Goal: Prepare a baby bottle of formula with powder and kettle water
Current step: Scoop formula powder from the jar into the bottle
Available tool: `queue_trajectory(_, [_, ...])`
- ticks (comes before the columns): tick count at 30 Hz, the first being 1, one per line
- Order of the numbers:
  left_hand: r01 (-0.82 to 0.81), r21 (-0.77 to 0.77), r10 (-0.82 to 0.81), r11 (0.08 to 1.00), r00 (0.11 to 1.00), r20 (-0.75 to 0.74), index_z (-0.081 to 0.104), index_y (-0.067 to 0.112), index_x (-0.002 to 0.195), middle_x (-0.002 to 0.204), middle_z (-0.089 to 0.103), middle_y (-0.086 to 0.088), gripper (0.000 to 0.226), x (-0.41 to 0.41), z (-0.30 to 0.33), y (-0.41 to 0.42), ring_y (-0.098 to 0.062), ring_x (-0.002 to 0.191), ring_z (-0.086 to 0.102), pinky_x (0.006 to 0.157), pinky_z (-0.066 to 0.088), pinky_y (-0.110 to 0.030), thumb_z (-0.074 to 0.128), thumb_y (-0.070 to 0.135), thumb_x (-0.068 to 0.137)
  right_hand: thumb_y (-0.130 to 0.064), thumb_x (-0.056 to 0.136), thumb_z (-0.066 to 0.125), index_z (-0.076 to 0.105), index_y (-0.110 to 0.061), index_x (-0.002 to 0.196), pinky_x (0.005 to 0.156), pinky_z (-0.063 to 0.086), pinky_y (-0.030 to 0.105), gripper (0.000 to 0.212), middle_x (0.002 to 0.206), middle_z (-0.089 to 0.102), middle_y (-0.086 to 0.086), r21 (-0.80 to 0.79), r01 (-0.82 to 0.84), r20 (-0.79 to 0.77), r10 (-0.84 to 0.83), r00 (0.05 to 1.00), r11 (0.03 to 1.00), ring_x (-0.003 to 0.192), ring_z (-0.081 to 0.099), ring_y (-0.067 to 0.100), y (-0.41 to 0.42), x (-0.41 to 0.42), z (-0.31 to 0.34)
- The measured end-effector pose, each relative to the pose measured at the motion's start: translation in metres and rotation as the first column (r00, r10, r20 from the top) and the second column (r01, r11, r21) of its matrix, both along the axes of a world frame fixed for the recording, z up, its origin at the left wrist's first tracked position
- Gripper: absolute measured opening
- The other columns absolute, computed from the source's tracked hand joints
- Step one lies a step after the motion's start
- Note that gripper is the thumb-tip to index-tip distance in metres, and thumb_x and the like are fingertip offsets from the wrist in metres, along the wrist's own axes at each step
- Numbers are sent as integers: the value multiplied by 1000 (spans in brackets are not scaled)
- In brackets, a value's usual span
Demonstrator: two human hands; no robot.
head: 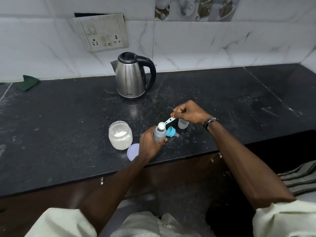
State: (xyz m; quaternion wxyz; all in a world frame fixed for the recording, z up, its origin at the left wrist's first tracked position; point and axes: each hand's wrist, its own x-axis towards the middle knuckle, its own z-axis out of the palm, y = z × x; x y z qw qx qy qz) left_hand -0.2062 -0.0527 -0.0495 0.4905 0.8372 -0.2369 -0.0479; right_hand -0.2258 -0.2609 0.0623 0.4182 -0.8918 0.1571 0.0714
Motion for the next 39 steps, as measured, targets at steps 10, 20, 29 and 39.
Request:
queue_trajectory(10, [-10,20,10,1000,1000,-11,64,16,122,113,73,-2,59,5,-7,1,-17,99,67,86,56,-40,88,30,70,-25,82,77,73,-2,71,86,50,30,26,98,73,9,-280,-173,-25,173,985,944,101,62,4,25,8,21])
queue_trajectory(20, [-3,21,3,1000,999,-34,67,17,113,101,75,0,55,10,-12,2,-16,90,70,79,57,-45,85,39,66,-27,74,79,54,-18,52,83,53,46,34,83,70,1,-576,-364,-156,338,928,732,85,64,20,75,17,21])
queue_trajectory(29, [17,10,-16,1000,999,-52,66,18,110,99,74,3,56,12,-14,3,-13,89,70,77,58,-43,79,49,64,-24,69,82,57,-17,54,75,52,44,30,78,69,3,-517,-378,-224,305,926,768,83,64,23,84,24,26])
queue_trajectory(39, [12,-2,-12,1000,999,-46,66,17,111,100,75,0,56,13,-15,3,-15,89,71,78,58,-43,83,44,64,-24,68,83,53,-18,54,76,46,40,33,70,62,-1,-532,-341,-227,258,939,775,81,56,19,91,25,27])
